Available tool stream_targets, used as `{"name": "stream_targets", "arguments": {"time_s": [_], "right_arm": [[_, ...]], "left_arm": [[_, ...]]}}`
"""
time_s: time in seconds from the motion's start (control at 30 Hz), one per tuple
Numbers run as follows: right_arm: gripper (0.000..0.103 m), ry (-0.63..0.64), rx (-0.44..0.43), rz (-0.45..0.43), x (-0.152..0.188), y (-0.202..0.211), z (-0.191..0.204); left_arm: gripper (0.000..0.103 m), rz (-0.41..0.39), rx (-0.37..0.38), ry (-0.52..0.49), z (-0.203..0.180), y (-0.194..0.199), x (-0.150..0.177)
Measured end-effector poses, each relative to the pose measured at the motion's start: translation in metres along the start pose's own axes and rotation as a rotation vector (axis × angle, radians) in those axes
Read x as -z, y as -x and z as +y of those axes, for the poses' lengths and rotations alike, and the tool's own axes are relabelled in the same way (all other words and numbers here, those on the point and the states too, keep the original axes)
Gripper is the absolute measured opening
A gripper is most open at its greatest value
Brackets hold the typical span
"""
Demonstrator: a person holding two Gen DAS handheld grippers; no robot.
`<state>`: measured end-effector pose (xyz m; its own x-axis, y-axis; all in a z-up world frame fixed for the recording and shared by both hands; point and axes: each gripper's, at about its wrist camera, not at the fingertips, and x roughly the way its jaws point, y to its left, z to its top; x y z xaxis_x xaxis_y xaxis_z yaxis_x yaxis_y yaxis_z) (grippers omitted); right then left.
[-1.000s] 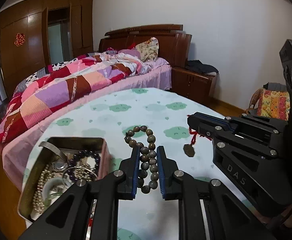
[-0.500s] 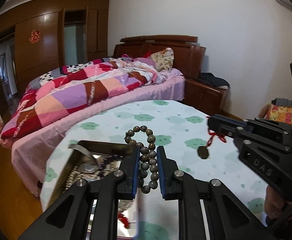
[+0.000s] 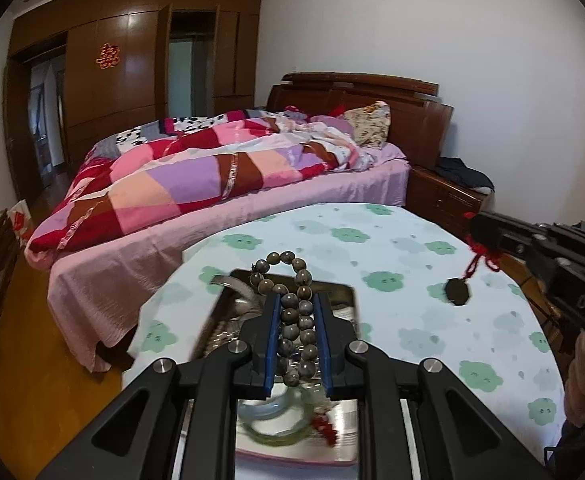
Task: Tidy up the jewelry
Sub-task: 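Carry the bead bracelet into the tin with the left gripper while the right carries the coin charm there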
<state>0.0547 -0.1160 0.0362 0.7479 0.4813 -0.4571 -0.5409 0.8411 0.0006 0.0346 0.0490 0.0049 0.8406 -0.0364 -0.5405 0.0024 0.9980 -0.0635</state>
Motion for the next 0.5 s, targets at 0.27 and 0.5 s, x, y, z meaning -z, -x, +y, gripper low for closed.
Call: {"name": "stream_targets", "arguments": {"time_s": [0.27, 0.5], "right_arm": [[0.004, 0.036, -0.071, 0.015, -0.004, -0.011, 0.027], [0.004, 0.077, -0.110, 0.044, 0.001, -0.022, 0.048]], "left_arm": [[0.017, 0.020, -0.041, 0.031, 0.024, -0.002, 0.006], [0.017, 0.046, -0.051, 0.041, 0.031, -0.011, 0.011]]}}
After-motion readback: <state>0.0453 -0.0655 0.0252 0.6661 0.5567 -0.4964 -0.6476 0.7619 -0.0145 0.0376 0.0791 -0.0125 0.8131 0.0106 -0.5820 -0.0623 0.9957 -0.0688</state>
